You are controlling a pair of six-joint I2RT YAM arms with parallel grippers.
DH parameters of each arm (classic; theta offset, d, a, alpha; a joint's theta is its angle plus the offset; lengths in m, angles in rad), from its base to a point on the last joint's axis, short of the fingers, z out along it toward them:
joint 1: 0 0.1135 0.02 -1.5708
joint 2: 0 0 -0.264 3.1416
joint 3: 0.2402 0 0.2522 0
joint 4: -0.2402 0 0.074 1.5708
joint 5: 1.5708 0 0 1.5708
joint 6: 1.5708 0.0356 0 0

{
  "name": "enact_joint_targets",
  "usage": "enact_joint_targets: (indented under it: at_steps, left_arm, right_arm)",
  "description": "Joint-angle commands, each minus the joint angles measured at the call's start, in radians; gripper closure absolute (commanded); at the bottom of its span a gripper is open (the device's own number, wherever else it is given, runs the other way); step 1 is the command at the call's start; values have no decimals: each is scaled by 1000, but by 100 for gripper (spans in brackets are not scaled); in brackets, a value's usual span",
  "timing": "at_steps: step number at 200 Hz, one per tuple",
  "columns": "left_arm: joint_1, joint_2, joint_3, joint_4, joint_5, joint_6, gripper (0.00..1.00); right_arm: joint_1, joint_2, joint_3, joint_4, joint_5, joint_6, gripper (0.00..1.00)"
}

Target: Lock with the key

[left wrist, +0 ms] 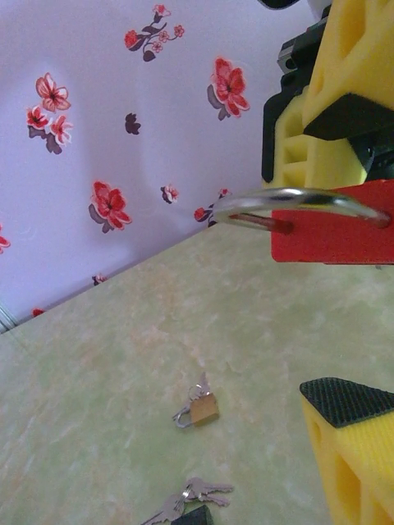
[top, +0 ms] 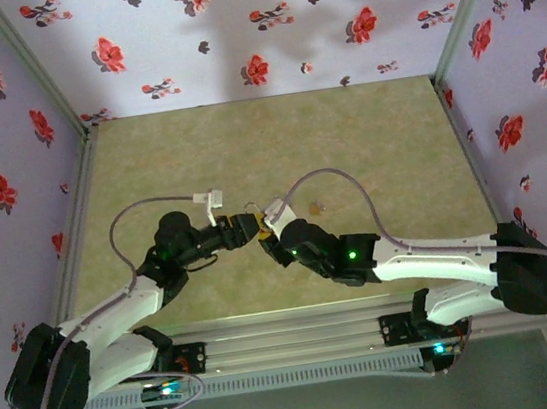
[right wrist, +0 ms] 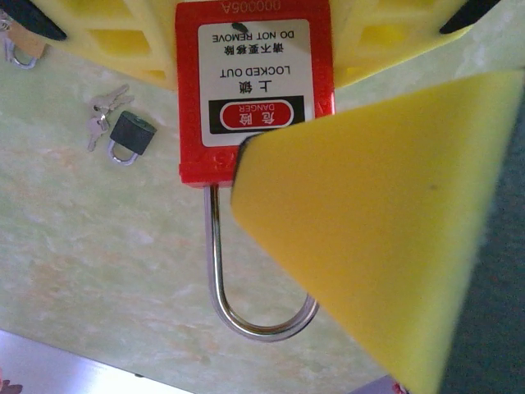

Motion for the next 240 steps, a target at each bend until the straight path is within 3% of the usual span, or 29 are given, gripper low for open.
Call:
enact_joint_targets:
  at_steps: [1, 240]
  left_arm:
    - [7, 18, -3, 52, 42, -21, 22]
    - [5, 68, 17, 48, 71, -12, 73]
  right_arm:
    - [5, 13, 34, 34, -12, 22, 100]
    - [17, 80, 73, 47, -31, 26, 100]
